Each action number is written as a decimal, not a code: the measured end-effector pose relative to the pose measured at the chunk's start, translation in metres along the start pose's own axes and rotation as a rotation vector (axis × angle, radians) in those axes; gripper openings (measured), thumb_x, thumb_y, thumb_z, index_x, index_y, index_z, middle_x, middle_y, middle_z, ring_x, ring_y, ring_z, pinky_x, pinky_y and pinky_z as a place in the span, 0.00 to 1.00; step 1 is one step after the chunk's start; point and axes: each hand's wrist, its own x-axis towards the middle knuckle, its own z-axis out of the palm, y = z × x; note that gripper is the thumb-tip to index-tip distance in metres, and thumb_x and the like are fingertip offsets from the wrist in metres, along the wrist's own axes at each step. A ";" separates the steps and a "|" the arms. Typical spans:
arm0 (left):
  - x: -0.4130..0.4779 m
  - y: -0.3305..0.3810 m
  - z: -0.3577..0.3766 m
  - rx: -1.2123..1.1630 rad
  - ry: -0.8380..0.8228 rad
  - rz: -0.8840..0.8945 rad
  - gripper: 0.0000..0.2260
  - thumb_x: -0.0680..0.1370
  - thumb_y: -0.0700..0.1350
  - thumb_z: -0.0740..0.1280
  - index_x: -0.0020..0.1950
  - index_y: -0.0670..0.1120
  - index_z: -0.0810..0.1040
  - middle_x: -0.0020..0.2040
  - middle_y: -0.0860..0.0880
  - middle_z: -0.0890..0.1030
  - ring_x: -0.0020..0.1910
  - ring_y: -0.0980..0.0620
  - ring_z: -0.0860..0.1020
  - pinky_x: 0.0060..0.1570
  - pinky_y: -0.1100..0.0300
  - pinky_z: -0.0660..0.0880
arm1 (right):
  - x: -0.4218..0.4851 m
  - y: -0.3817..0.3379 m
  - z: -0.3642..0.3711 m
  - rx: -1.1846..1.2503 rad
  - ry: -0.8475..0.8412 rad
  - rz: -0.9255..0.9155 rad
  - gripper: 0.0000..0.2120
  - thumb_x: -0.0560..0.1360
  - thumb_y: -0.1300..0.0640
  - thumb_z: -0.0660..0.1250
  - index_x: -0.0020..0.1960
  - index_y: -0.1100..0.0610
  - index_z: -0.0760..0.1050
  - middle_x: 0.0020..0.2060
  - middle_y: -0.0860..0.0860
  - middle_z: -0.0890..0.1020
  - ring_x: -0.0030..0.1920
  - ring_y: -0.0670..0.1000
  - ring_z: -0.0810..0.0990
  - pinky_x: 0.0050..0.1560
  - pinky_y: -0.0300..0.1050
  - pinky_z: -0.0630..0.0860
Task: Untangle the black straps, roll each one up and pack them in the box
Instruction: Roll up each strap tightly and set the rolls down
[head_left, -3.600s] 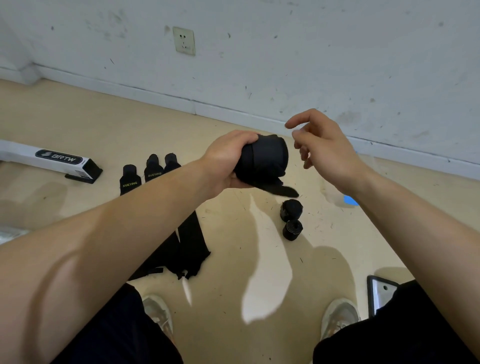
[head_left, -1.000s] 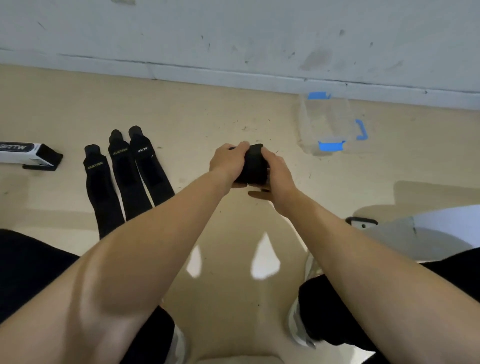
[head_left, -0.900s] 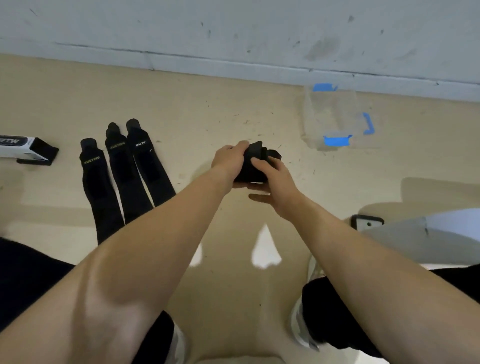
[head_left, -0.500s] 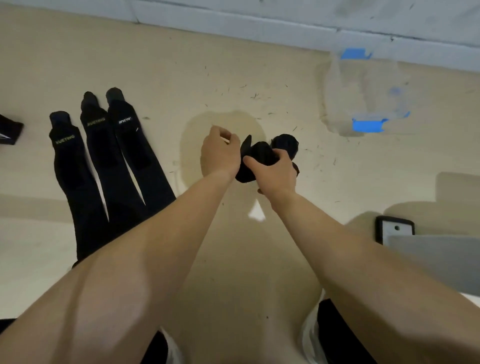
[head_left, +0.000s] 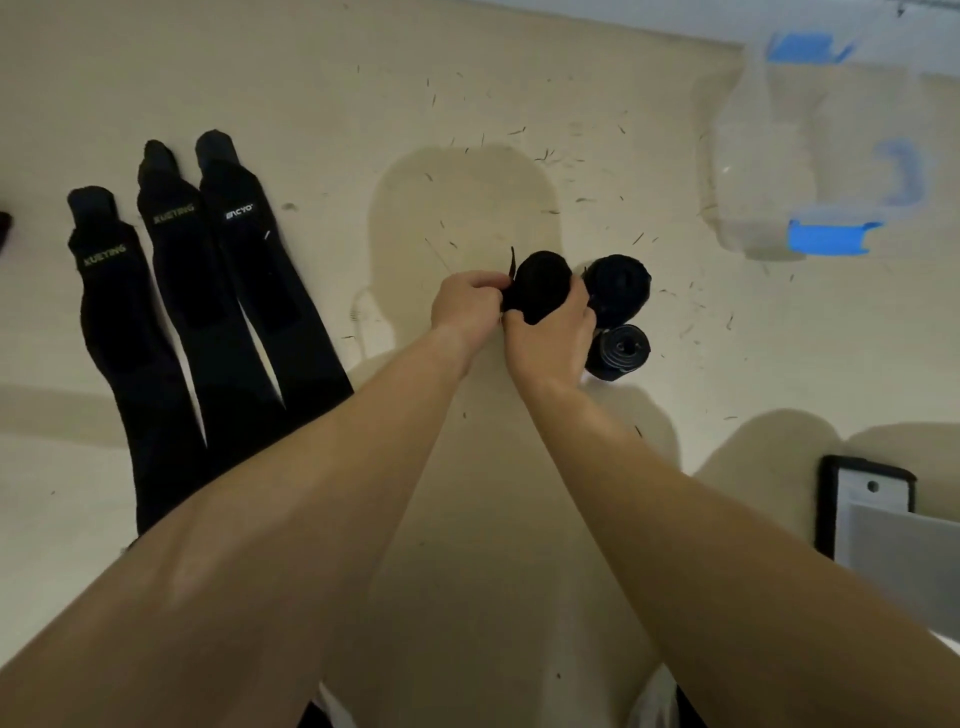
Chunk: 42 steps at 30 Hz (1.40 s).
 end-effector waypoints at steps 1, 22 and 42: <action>0.001 -0.001 0.000 -0.012 -0.013 -0.003 0.19 0.76 0.31 0.60 0.59 0.44 0.85 0.58 0.45 0.85 0.60 0.47 0.83 0.65 0.49 0.78 | -0.002 0.001 0.000 0.013 0.003 0.002 0.38 0.75 0.56 0.69 0.81 0.53 0.56 0.72 0.59 0.69 0.70 0.59 0.71 0.70 0.53 0.69; -0.087 -0.043 -0.105 0.458 0.027 -0.028 0.15 0.83 0.42 0.64 0.68 0.44 0.79 0.66 0.45 0.80 0.64 0.45 0.78 0.63 0.56 0.74 | -0.092 -0.003 -0.008 -0.165 -0.397 -0.015 0.20 0.79 0.55 0.65 0.70 0.57 0.69 0.66 0.55 0.75 0.60 0.55 0.76 0.53 0.45 0.71; -0.055 -0.110 -0.169 0.350 0.313 -0.430 0.30 0.80 0.44 0.72 0.76 0.39 0.61 0.67 0.38 0.76 0.62 0.39 0.79 0.53 0.51 0.78 | -0.109 0.011 0.128 -0.370 -0.563 0.000 0.22 0.79 0.55 0.69 0.70 0.60 0.70 0.62 0.57 0.78 0.60 0.57 0.78 0.58 0.49 0.76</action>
